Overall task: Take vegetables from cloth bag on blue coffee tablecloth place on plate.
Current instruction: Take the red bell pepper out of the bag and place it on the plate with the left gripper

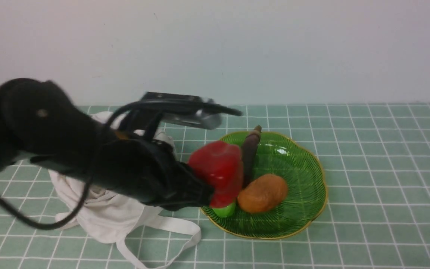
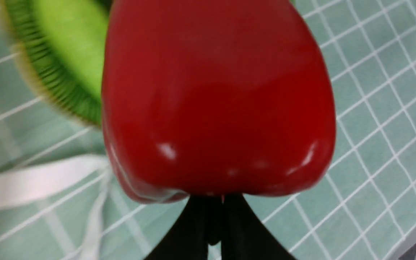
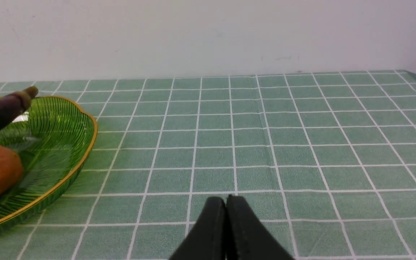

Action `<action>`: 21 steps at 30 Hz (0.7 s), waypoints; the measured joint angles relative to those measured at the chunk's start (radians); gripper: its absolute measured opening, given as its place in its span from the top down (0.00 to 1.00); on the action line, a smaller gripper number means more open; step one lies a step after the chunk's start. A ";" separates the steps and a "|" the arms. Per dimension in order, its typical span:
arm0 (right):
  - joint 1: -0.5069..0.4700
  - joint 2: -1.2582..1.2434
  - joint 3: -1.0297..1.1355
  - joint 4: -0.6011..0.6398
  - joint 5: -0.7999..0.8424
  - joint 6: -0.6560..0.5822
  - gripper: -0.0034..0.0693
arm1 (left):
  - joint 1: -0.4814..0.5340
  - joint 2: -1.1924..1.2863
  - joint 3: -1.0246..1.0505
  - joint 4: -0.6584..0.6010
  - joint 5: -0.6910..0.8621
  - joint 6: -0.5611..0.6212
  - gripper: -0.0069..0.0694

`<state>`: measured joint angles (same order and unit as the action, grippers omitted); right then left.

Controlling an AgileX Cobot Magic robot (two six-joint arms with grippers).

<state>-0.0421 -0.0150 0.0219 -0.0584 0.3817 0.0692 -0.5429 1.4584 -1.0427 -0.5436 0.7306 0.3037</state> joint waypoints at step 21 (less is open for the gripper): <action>0.000 0.000 0.000 0.000 0.000 0.000 0.97 | -0.124 0.525 -0.367 -0.006 -0.003 0.082 0.72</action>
<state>-0.0421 -0.0150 0.0219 -0.0584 0.3817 0.0692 -0.6670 1.9830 -1.4094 -0.5496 0.7272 0.3861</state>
